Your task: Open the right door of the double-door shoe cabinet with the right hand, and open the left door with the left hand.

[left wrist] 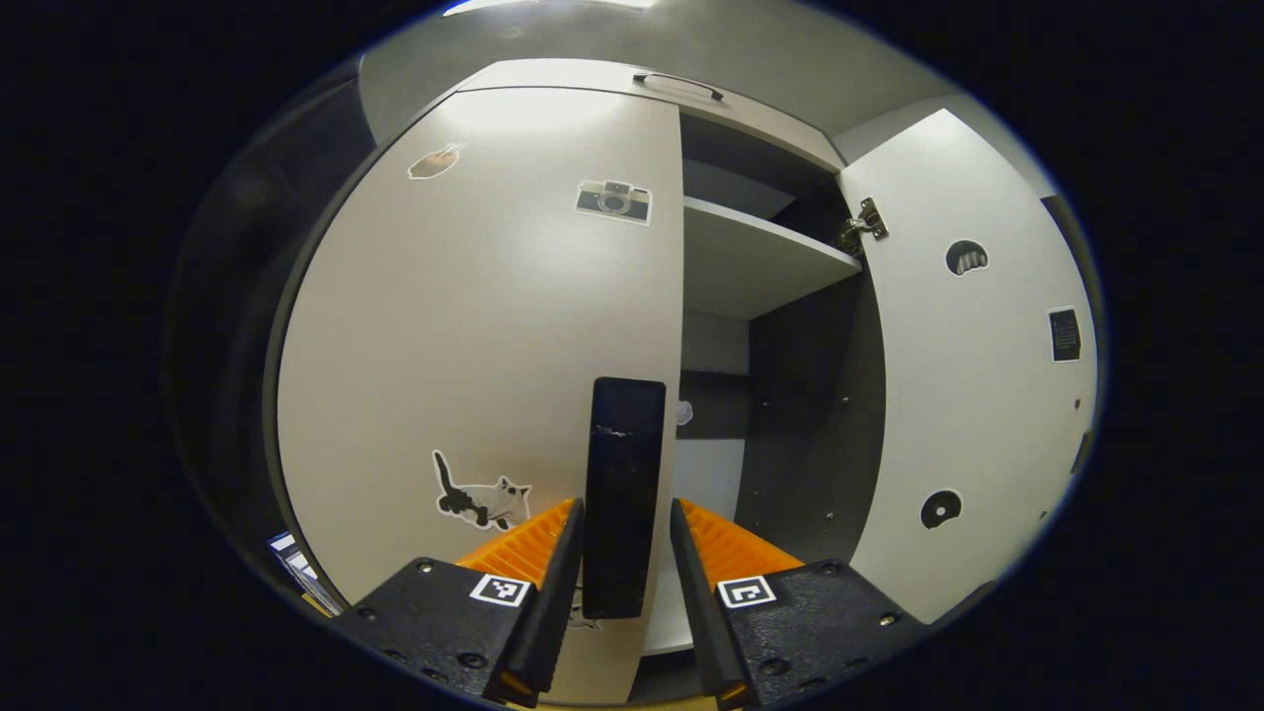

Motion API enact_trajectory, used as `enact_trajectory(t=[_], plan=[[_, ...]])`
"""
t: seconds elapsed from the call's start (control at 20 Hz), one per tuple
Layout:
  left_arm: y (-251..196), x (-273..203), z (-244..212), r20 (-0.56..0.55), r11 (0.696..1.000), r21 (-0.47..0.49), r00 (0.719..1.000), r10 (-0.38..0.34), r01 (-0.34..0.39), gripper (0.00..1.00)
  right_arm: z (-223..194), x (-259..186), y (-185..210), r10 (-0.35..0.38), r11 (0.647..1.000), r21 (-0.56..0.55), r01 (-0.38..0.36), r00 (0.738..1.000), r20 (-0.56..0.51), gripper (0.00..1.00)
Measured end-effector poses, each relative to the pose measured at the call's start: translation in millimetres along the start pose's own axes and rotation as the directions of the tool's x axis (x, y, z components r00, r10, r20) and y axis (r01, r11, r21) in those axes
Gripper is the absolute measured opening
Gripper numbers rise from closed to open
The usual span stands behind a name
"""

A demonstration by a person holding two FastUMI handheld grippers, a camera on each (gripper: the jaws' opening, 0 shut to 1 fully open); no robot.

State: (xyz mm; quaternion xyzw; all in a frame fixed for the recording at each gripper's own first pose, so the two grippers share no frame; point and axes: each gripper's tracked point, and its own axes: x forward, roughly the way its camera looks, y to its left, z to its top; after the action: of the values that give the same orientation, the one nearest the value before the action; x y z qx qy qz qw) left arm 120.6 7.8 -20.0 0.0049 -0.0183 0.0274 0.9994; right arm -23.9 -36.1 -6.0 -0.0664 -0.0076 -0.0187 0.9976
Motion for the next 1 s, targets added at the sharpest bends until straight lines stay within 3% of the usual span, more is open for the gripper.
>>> enact_trajectory(t=[0.1, 0.2, 0.4, 1.0], plan=[[8, 1, 0, 0.006, 0.999, 0.001, 0.999, 0.038, -0.038, 0.52, -1, 1, -3, -0.003, 1.000, -0.003, 0.003, 1.000, 0.000, 0.98], [9, 1, 0, 0.010, 0.999, -0.024, 0.999, 0.043, -0.042, 0.38, -2, 3, -6, -0.003, 1.000, 0.002, 0.003, 1.000, -0.001, 0.98], [8, 2, 0, 0.012, 0.995, 0.065, 0.997, 0.077, -0.078, 0.34, -3, 4, -8, 0.008, 1.000, 0.016, -0.008, 1.000, -0.004, 0.96], [7, -6, 0, -0.031, 0.998, 0.051, 0.999, 0.029, -0.028, 0.22, 8, -1, -8, 0.049, 0.998, 0.027, -0.050, 0.998, 0.028, 0.98]])
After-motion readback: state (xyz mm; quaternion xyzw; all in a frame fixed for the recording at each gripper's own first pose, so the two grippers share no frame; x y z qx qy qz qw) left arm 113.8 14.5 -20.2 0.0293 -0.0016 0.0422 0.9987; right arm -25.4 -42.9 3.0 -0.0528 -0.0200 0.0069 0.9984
